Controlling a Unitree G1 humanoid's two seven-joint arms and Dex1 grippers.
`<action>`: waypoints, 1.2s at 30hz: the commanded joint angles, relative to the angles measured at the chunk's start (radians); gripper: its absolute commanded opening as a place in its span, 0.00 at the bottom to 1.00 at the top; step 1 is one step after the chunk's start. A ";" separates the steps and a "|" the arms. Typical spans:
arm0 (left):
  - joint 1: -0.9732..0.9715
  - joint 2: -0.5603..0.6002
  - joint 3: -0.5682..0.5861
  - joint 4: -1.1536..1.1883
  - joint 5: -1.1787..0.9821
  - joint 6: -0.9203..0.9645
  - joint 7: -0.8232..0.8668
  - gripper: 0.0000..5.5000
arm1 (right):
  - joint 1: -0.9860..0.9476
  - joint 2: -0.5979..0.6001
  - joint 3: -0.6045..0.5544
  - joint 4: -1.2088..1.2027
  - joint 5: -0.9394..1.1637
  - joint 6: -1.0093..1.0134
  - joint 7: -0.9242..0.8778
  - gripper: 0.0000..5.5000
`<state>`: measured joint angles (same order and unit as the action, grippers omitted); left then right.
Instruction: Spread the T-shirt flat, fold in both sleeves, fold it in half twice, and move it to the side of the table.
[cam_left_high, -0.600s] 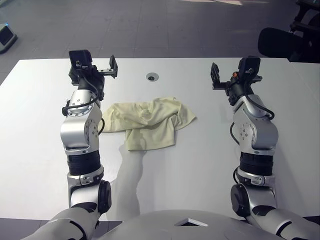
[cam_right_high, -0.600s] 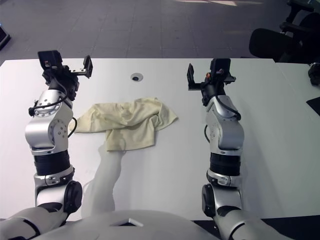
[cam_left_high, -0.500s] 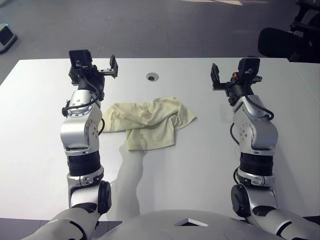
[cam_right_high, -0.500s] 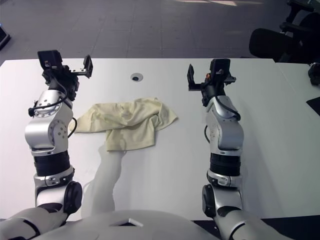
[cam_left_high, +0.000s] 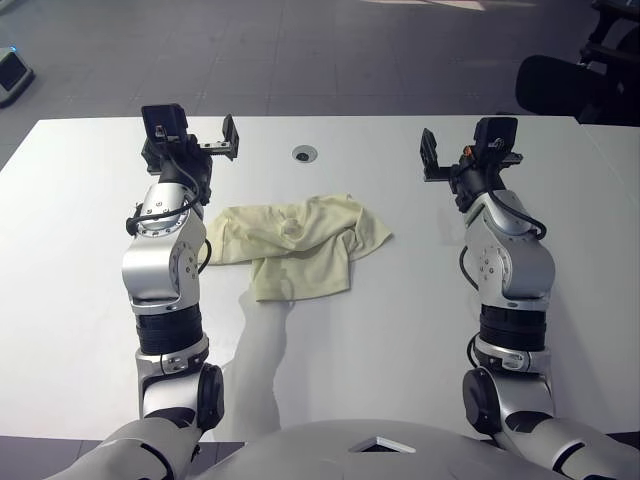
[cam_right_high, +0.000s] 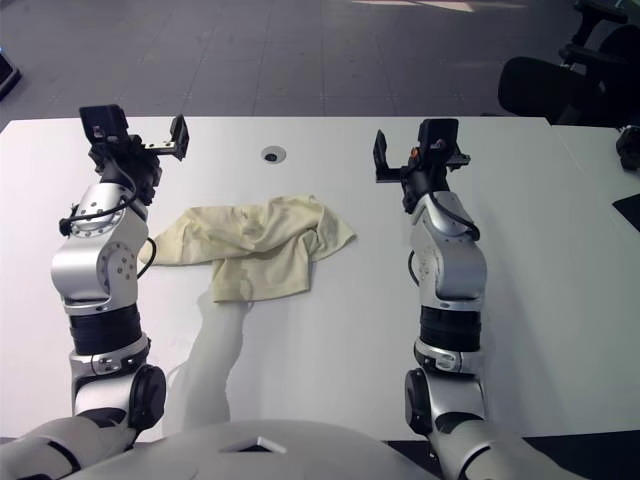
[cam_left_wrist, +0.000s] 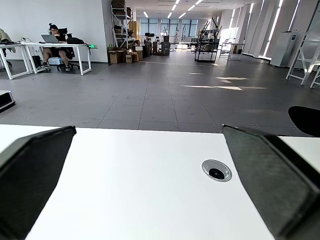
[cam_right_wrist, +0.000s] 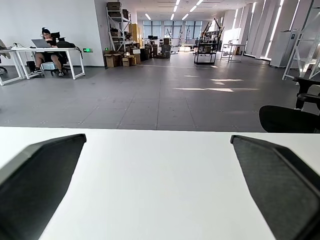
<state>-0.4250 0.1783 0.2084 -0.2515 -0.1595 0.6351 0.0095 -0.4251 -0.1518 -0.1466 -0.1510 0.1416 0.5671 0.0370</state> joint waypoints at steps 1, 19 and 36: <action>0.009 0.012 -0.005 -0.010 0.003 0.010 -0.006 0.98 | -0.004 -0.006 0.005 -0.004 -0.005 0.005 -0.001 0.98; 0.013 0.016 -0.012 0.000 0.012 -0.001 -0.010 0.98 | -0.012 -0.008 0.009 0.008 -0.009 -0.002 0.003 0.98; 0.048 0.036 -0.059 0.041 0.061 -0.013 -0.028 0.98 | -0.019 -0.016 0.017 0.018 -0.011 -0.002 0.010 0.98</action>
<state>-0.3957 0.1920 0.1772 -0.2353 -0.1205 0.6222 -0.0047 -0.4280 -0.1605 -0.1295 -0.1378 0.1335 0.5647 0.0455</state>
